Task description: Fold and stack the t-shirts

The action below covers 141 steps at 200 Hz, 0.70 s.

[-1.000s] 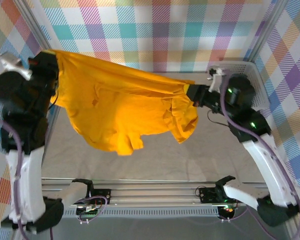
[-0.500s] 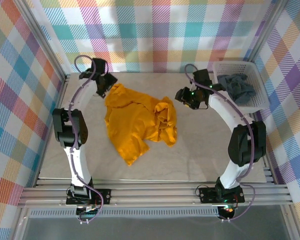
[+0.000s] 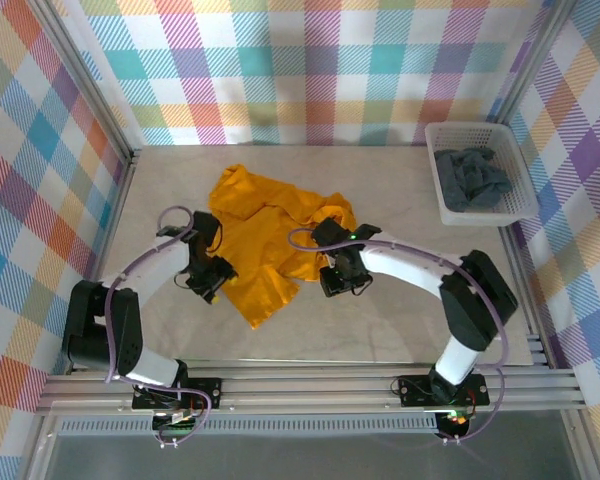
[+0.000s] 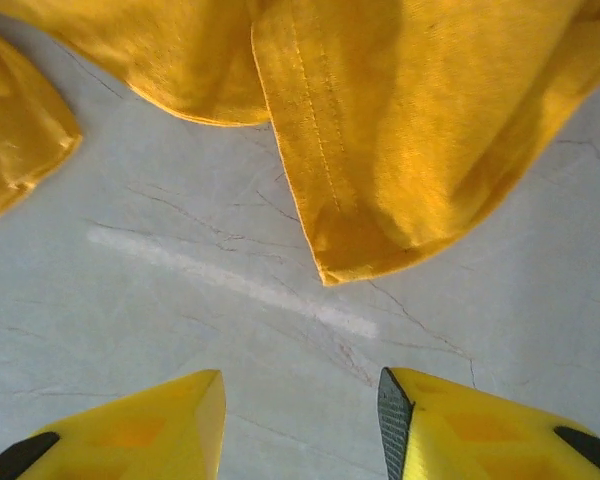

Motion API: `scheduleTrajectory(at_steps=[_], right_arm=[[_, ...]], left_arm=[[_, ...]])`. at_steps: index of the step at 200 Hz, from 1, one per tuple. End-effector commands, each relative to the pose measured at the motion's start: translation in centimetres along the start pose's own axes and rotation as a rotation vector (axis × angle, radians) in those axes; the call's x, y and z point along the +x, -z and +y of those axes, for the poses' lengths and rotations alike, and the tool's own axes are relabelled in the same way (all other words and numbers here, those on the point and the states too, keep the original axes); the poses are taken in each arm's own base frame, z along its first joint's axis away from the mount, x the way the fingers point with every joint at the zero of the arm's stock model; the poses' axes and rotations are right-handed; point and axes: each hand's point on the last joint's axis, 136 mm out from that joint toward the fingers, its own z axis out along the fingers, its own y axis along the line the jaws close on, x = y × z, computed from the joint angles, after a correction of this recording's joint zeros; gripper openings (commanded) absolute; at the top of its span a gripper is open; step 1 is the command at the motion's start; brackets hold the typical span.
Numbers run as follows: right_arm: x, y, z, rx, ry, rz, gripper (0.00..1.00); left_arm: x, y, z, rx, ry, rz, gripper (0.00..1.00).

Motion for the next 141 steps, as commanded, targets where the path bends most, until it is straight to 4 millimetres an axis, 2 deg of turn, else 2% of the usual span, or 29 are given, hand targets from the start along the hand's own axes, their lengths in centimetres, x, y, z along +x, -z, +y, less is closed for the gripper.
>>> scheduleTrajectory(at_steps=[1,47,84,109,141], right_arm=[[-0.8,-1.4,-0.5,0.065,0.068,0.019,0.42],[-1.4,-3.6,-1.1,0.130,0.080,0.072,0.39],[-1.4,-4.6,-1.9,0.165,0.058,0.103,0.17],[-2.3,-2.4,-2.4,0.146,0.011,0.051,0.00],[-3.3,2.3,-4.6,-0.007,-0.211,-0.016,0.00]], left_arm=[[1.7,-0.8,-1.0,0.045,0.040,0.071,0.51],[2.4,-0.9,-1.0,0.025,0.003,0.074,0.51],[2.7,-0.5,-0.3,0.012,-0.011,0.068,0.50],[3.3,-0.5,0.2,0.012,-0.033,0.079,0.50],[3.9,-0.9,1.1,-0.023,-0.065,0.080,0.52]])
